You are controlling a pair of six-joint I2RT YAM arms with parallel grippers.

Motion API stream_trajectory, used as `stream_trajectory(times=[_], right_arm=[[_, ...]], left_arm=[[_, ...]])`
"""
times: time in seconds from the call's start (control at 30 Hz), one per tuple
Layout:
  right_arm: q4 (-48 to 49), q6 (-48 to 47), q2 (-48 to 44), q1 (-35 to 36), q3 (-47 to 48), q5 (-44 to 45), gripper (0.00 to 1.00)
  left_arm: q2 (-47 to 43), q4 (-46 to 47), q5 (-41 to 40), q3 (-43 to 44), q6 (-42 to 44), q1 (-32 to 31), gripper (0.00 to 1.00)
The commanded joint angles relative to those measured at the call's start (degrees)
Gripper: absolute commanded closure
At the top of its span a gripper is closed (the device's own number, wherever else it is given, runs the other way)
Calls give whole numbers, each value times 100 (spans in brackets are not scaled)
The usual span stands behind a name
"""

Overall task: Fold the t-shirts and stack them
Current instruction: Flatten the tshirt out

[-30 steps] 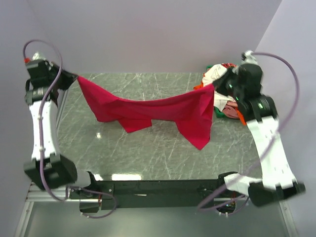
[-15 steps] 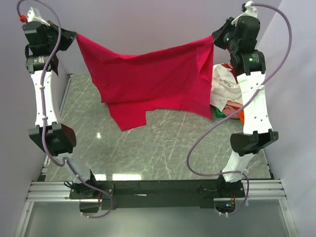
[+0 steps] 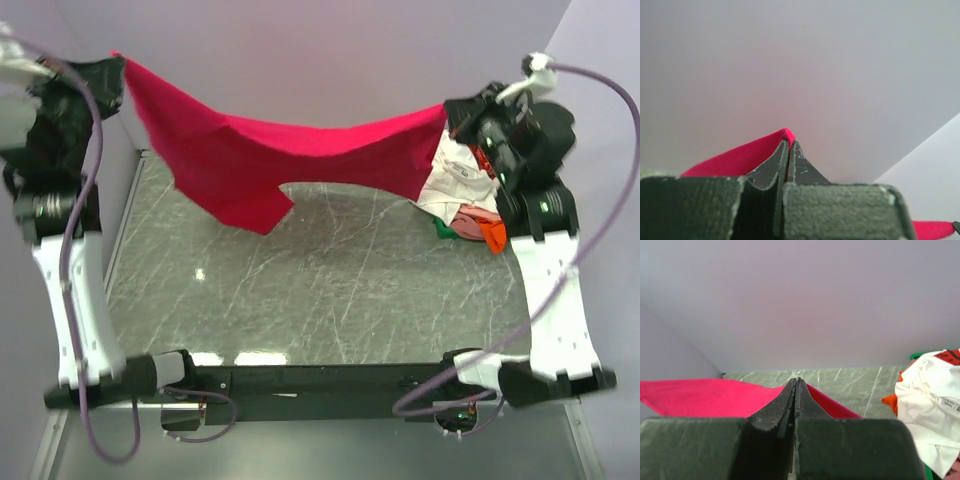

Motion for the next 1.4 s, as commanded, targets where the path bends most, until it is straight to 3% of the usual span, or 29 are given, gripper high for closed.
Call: stream_trajectory(times=[0.0,0.3,0.57,0.7,0.97,1.1,1.17,1.23,1.27,1.3,1.37], right_arm=[[568,-236,-981,122,-482,-164,100],[173,-70,-2608,412,-1134,-199,100],[-443,509,-2698,421,-414,-112,100],[-267,642,-2408,412,-483,239,100],[646,336,-1109,377,-1536,828,100],[1419,256,487,149,-1714,785,100],[1701,308,1201,-9,-1400,583,100],[1650,265,2335,-80,-952,556,100],[1536,169,2721,-98,-262,330,92],[1326,124,3465,-124,180,276,61],[632,54,4233,-133,1399,40,39]], left_arm=[[-873,151,-488,-204,424,3,100],[-1921,-922,-1358,419,1487,-14,99],[-1835,-941,-1597,1078,1910,-454,99],[-1193,-642,-1219,1202,1638,-454,99],[274,483,-454,140,935,-445,99],[2153,414,-191,410,1048,-463,99],[3396,212,-103,1083,1092,-471,99],[4209,-199,-164,1665,1066,-489,70],[4927,-367,-190,2355,1058,-489,59],[5230,-508,-225,2684,1031,-489,36],[5644,-772,-147,3186,891,-498,24]])
